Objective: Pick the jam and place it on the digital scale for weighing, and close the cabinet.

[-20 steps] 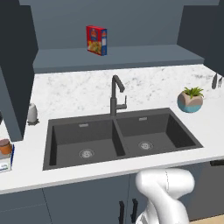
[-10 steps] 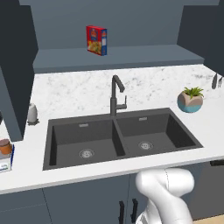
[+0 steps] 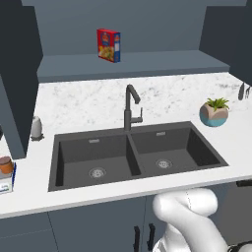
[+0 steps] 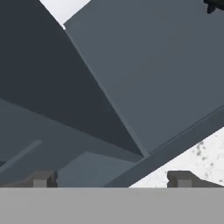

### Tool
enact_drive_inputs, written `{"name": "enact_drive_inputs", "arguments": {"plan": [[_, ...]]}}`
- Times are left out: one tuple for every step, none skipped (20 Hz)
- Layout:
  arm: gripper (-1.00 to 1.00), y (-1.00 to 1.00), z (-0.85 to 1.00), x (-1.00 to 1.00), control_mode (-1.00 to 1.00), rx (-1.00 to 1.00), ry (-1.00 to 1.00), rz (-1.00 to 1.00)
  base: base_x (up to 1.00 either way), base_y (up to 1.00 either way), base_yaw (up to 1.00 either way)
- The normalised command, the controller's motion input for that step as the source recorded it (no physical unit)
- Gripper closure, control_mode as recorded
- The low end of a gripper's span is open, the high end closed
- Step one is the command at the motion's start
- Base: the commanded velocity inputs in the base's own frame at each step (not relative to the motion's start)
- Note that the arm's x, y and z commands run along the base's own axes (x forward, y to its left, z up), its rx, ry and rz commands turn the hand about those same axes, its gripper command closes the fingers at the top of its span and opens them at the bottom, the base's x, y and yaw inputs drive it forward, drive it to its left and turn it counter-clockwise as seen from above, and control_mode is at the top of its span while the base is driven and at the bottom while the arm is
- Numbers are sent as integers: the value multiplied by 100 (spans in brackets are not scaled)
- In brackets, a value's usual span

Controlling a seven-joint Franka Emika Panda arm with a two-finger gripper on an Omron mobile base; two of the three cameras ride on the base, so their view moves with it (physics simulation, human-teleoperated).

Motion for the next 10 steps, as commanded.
{"name": "enact_drive_inputs", "arguments": {"plan": [[-100, -34, -29, 29, -100, 0, 8, -6, 0, 0, 0], [-100, -38, -28, 31, -100, 0, 8, -5, 0, 0, 0], [-100, -43, -24, 36, -100, 0, 7, -2, 0, 0, 0], [-100, -44, -23, 39, -100, 0, 6, 0, 0, 0, 0], [-100, -48, -18, 36, -100, 0, 2, 0, 0, 0, 0], [-100, -47, -15, 31, -100, 0, 0, 0, 0, 0, 0], [-100, -45, -17, 29, -100, 0, 0, 0, 0, 0, 0], [-100, -46, -16, 28, -100, 0, 0, 0, 0, 0, 0], [-100, -44, -13, 27, -100, 0, 0, 0, 0, 0, 0], [-100, -40, -11, 26, -100, 0, 0, 0, 0, 0, 0]]}}
